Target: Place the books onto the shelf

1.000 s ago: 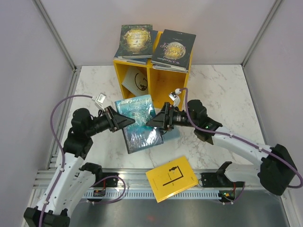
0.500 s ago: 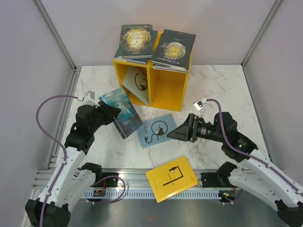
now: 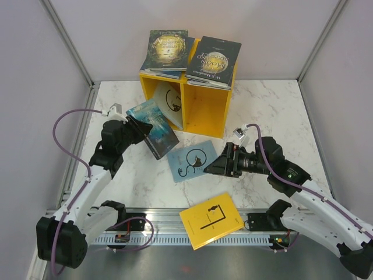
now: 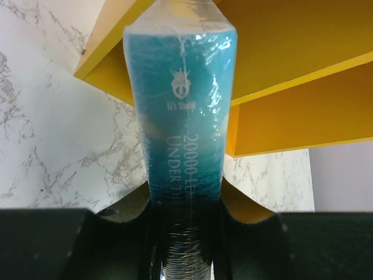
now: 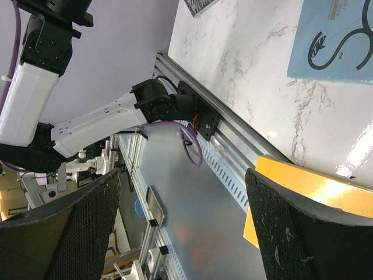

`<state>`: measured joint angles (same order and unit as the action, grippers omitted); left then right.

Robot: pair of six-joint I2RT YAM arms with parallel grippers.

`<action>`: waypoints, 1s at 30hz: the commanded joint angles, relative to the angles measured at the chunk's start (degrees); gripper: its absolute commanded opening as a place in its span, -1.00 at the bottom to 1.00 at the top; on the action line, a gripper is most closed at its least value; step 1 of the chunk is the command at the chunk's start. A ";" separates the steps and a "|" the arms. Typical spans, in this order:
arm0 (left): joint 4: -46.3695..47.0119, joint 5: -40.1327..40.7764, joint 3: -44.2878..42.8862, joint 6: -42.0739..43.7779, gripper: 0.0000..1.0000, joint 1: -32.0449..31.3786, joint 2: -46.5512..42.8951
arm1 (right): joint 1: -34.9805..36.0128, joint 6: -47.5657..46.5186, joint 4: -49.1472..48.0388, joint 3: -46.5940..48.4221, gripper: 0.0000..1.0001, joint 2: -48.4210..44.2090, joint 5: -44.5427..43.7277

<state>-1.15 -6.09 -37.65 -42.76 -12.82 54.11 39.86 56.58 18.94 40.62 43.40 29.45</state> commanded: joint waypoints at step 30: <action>10.90 15.40 -21.24 14.37 -0.95 -11.09 11.19 | -1.89 -0.59 4.09 -2.57 0.77 -1.83 0.52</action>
<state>0.45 6.35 -54.08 -31.18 -23.07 65.06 38.33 56.27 21.78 37.30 41.69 29.74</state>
